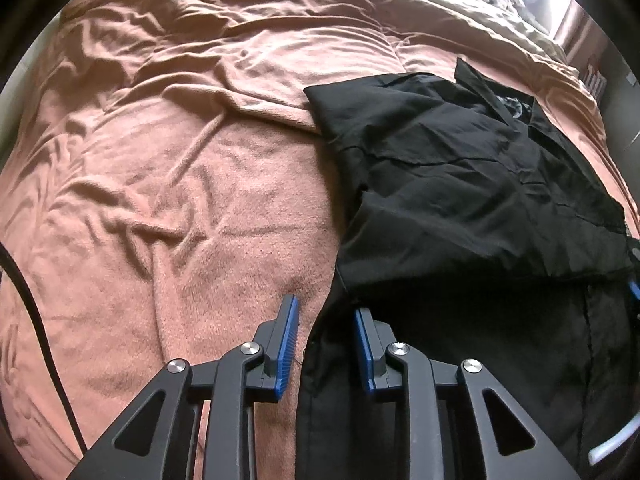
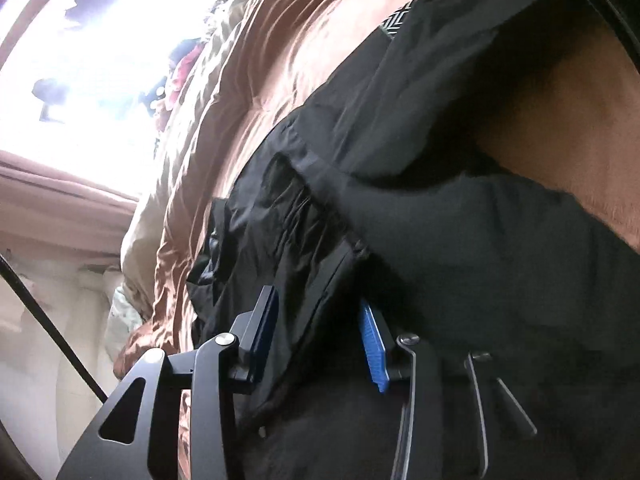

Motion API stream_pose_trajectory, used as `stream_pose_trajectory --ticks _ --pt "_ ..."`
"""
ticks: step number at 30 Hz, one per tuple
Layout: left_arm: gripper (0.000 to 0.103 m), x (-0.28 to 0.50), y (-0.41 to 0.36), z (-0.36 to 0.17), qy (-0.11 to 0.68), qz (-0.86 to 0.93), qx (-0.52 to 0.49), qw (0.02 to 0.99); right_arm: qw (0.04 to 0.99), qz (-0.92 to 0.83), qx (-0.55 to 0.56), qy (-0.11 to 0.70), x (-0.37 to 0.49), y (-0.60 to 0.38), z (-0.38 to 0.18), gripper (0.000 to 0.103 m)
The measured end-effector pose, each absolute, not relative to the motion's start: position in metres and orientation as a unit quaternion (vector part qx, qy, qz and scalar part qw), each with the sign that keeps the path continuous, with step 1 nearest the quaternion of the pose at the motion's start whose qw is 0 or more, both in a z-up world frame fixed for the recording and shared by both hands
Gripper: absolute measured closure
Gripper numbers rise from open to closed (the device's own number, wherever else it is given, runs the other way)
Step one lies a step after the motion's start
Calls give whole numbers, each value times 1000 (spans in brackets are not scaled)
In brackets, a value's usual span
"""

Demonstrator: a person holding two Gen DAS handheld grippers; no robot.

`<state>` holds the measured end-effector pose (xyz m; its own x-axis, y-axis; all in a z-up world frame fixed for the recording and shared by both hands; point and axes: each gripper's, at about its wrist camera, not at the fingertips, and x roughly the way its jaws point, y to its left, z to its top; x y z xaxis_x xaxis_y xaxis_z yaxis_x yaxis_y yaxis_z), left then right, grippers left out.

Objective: Fold large clothes

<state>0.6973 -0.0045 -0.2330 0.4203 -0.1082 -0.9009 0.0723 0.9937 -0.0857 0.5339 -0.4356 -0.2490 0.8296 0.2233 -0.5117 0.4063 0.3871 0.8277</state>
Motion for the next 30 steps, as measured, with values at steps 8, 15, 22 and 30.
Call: stream_pose_trajectory --ticks 8,15,22,30 --pt "74 681 -6 -204 513 -50 -40 856 761 -77 591 257 483 -467 -237 65" --pt "73 665 -28 -170 482 -66 -64 872 775 -114 574 238 445 -519 -225 65" --pt "73 664 -54 -170 485 -76 -72 868 758 -170 588 226 395 -556 -238 65" --pt "73 668 -74 -172 485 -87 -69 868 743 -210 606 192 386 -598 -254 65"
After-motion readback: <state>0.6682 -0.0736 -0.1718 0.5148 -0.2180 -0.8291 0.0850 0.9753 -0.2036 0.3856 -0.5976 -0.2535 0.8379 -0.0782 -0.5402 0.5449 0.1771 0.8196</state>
